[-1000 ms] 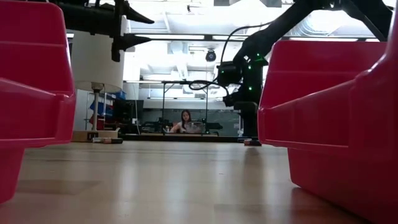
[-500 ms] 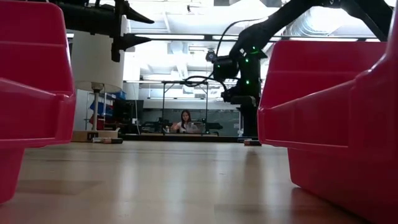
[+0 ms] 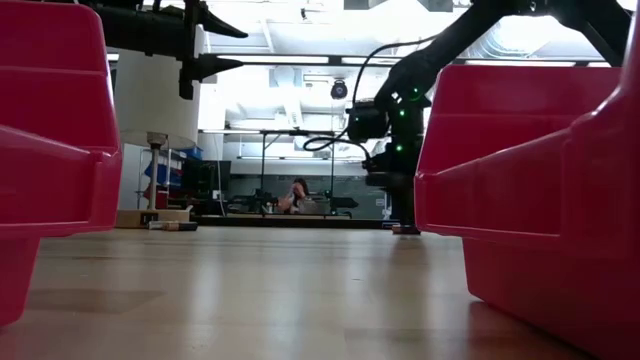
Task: Sort batteries
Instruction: Put the black-brown battery into the right red bin
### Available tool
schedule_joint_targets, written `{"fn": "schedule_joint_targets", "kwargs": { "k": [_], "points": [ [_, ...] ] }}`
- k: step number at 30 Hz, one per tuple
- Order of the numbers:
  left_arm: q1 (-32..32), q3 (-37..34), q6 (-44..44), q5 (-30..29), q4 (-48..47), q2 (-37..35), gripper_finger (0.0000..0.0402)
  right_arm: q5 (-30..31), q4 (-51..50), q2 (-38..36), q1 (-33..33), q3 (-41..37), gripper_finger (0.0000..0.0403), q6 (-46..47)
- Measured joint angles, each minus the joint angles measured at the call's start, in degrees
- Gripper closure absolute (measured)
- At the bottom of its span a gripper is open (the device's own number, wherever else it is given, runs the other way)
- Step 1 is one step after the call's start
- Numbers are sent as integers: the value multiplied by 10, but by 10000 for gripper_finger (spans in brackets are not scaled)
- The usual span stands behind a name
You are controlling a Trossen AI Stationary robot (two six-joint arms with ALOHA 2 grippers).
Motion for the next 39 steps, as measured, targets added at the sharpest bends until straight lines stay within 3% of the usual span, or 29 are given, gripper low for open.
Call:
{"fn": "schedule_joint_targets", "kwargs": {
  "k": [5,13,22,25,27,29,36,39],
  "points": [
    [0,0,0,0,0,0,195,-10,14,0,0,-1,246,16],
    [0,0,0,0,0,0,195,-77,13,22,-4,-1,246,3],
    [0,0,-1,1,0,0,195,-92,14,51,1,2,248,15],
    [0,0,-1,0,0,0,195,-92,4,52,7,2,276,-7],
    [0,0,-1,1,0,0,195,-99,-5,53,15,2,326,-20],
    [0,0,-1,1,0,0,195,-101,-17,46,27,3,369,-38],
    [0,0,0,1,0,0,195,-170,-108,-15,127,-6,369,-79],
    [0,0,-8,1,0,0,195,-161,-144,-59,181,-2,369,-80]
  ]
}}
